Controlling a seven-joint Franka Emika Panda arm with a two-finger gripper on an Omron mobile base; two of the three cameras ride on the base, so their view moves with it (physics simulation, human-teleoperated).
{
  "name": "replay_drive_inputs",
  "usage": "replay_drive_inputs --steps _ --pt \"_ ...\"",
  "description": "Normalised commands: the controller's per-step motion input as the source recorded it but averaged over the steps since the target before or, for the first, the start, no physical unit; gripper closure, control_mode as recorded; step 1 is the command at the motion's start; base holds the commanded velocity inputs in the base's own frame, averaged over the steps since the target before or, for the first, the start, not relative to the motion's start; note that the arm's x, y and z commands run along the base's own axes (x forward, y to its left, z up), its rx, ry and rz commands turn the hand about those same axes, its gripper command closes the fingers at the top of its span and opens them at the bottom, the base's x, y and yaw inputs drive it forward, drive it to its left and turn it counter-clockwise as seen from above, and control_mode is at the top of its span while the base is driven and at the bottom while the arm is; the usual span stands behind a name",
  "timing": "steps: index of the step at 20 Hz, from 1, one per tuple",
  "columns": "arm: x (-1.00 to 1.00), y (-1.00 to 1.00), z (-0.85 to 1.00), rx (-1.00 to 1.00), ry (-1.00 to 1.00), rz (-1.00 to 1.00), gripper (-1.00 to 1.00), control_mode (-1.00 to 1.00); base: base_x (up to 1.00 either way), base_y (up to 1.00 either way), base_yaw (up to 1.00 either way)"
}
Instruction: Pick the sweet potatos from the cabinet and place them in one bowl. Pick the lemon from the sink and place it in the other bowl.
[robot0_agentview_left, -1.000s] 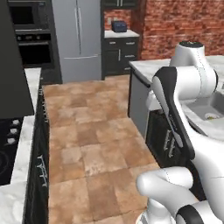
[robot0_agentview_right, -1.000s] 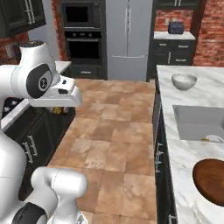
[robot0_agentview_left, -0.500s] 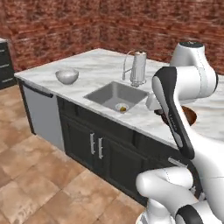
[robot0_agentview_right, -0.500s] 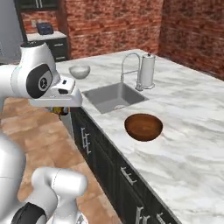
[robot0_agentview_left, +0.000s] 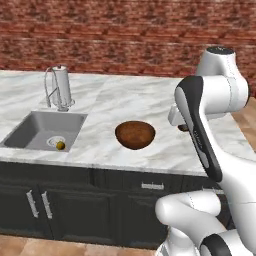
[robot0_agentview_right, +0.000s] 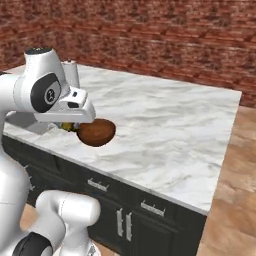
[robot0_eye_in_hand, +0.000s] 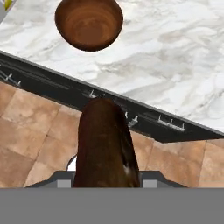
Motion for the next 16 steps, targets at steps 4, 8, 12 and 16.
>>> replay_drive_inputs --steps 4,8,12,16 --pt "0.00 0.00 0.00 0.00 0.00 0.00 1.00 1.00 0.56 0.40 -0.58" --pt "0.00 0.00 0.00 0.00 0.00 0.00 1.00 1.00 0.42 0.23 -0.15" --pt "0.00 0.00 0.00 0.00 0.00 0.00 1.00 1.00 0.41 0.51 -0.21" --pt "0.00 0.00 0.00 0.00 0.00 0.00 1.00 1.00 0.09 0.54 -0.39"
